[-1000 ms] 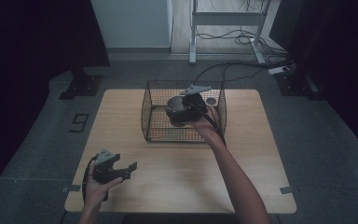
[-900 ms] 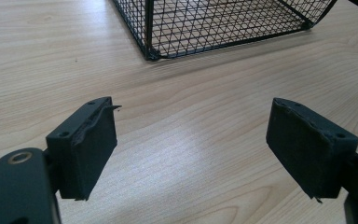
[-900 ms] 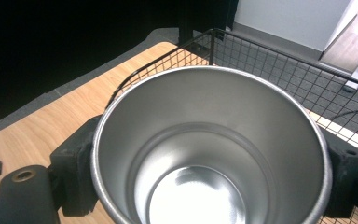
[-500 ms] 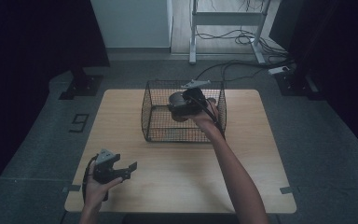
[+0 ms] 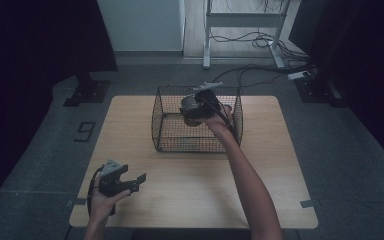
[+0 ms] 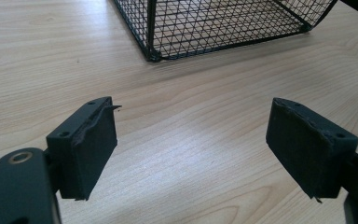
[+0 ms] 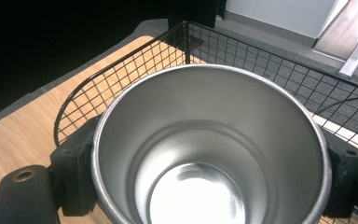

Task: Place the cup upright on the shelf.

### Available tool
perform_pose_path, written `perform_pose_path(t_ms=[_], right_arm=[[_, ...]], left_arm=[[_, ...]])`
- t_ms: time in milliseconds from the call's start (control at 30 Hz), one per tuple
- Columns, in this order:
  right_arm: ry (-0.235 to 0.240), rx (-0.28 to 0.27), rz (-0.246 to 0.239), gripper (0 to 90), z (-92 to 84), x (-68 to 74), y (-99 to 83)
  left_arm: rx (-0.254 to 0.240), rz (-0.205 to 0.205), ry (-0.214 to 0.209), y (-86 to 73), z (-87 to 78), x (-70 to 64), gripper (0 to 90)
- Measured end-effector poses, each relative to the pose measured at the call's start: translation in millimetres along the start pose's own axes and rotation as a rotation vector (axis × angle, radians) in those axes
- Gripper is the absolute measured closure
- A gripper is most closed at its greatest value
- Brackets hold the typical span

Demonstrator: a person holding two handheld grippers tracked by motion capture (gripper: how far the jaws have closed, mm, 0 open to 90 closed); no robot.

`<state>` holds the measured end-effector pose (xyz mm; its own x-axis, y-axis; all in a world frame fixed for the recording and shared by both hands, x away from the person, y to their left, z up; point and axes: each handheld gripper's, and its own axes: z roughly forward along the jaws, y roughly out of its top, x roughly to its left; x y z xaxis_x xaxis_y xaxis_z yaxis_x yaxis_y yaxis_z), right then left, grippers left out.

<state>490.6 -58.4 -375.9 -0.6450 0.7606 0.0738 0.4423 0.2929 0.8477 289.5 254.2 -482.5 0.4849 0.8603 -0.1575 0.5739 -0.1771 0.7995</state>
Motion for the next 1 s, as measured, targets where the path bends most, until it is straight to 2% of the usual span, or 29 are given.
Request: perform_pose_path(t_ms=[500, 733, 1000], right_arm=[[-0.006, 0.017, 0.007, 14.4, 20.2, -13.6, -4.7], [-0.023, 0.042, 0.032, 14.3, 33.0, -22.5, -12.9], [-0.023, 0.064, 0.025, 14.3, 45.9, -27.1, -21.3]], left_arm=[[0.002, 0.004, -0.01, 0.0, 1.0, -1.5, 16.4], [0.005, 0.007, -0.012, 0.0, 1.5, -2.4, 16.4], [0.013, 0.008, -0.016, -0.6, 3.0, -2.3, 16.4]])
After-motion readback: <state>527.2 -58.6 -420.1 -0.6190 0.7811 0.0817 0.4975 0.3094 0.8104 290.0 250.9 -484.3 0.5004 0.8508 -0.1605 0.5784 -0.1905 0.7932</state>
